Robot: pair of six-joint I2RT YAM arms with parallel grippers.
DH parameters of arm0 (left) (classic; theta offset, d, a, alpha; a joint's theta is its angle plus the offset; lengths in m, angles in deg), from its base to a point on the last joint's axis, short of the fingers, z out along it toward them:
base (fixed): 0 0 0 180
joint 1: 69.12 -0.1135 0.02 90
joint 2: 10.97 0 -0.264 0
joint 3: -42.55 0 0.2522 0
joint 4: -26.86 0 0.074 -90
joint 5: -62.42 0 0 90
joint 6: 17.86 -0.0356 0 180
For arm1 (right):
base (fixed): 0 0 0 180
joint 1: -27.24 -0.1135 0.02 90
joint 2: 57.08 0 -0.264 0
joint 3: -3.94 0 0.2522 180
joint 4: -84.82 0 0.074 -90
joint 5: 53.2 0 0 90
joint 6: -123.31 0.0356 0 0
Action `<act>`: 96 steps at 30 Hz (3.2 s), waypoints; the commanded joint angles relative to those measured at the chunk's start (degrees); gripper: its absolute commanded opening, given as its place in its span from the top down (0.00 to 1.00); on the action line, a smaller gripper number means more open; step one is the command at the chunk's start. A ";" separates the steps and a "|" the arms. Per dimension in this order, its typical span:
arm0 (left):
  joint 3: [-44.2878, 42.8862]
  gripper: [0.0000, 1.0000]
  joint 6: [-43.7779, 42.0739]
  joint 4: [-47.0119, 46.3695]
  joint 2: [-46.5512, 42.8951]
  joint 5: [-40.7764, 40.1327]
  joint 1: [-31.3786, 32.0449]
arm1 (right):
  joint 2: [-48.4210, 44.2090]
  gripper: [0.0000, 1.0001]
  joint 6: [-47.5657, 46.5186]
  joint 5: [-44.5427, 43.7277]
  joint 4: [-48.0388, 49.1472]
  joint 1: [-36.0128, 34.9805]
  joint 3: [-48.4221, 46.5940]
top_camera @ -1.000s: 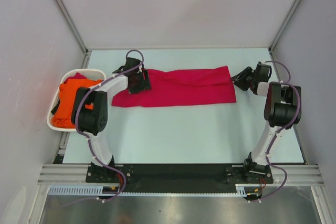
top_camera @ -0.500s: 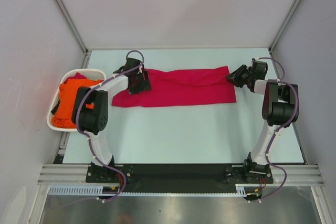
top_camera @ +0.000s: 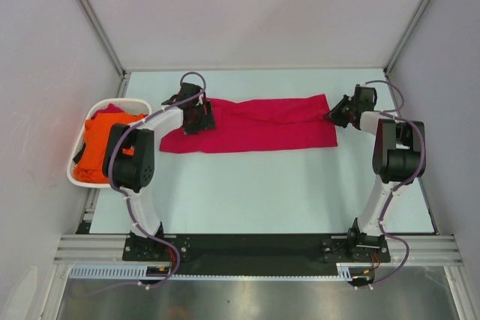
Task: Fold and stack the t-shirts
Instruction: Fold the other side of the tshirt into a rectangle, then rotate the tshirt 90 degrees
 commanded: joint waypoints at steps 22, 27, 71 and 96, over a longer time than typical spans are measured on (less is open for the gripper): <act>-3.02 0.26 -0.69 1.41 -0.62 -0.49 -0.06 | -1.71 0.55 -7.12 -23.35 -20.87 -3.08 -7.43; -3.29 0.25 -0.87 1.85 -1.50 -0.49 -0.06 | -8.74 0.46 -7.99 -25.19 -15.89 -4.48 -4.10; 32.14 0.24 16.09 2.38 -29.98 -12.36 2.48 | 21.83 0.46 -12.92 4.51 -15.42 0.00 -30.89; 8.60 1.00 16.71 8.96 -3.98 -17.27 1.78 | 15.33 1.00 -13.19 -26.15 -35.63 -8.00 -29.22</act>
